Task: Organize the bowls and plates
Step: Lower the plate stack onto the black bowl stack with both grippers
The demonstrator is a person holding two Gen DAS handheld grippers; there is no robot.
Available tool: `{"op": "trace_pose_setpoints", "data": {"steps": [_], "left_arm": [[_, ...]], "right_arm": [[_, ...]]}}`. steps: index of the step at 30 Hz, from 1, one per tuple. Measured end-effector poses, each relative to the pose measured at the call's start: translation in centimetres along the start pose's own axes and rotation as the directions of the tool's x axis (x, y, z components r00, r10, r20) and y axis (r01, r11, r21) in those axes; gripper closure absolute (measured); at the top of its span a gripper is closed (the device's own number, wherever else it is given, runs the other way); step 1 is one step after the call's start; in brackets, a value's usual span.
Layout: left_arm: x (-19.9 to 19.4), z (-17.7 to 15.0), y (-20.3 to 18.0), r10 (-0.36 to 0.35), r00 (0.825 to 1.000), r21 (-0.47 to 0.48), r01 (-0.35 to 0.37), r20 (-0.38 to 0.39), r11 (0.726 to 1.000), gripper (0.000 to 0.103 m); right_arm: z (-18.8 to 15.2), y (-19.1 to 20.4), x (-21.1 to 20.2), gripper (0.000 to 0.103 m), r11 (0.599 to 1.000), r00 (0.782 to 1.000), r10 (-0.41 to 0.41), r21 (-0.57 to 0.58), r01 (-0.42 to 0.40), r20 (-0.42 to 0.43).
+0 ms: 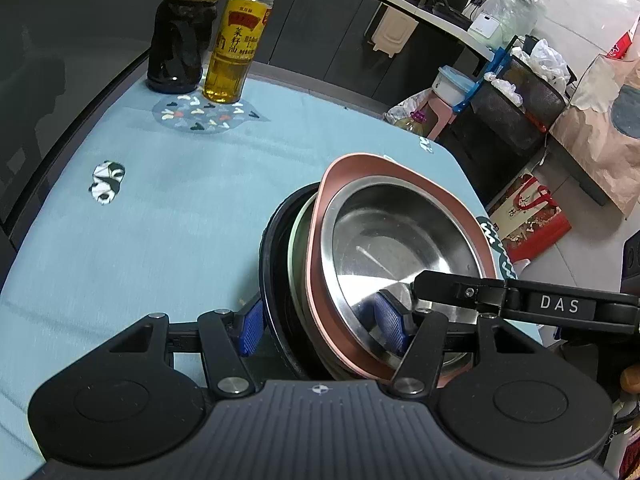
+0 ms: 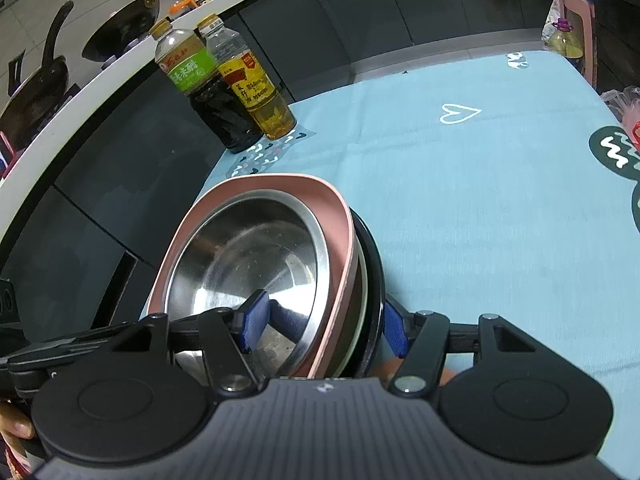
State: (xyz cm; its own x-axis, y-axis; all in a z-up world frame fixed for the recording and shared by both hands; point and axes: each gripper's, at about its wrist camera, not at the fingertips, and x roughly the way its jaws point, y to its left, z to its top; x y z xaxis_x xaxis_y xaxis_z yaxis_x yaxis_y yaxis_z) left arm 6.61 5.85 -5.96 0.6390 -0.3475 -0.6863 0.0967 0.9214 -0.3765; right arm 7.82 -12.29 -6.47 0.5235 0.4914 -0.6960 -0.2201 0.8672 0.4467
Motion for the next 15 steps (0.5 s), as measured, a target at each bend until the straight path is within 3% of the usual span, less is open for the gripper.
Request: {"op": "trace_pose_setpoints", "data": {"steps": [15], "left_arm": [[2.8,4.3,-0.6,-0.018,0.999,0.03,0.017,0.033,0.999,0.05]], "right_arm": [[4.1,-1.2,1.0,0.049,0.999,0.999,-0.034,0.035,0.033,0.022]]}}
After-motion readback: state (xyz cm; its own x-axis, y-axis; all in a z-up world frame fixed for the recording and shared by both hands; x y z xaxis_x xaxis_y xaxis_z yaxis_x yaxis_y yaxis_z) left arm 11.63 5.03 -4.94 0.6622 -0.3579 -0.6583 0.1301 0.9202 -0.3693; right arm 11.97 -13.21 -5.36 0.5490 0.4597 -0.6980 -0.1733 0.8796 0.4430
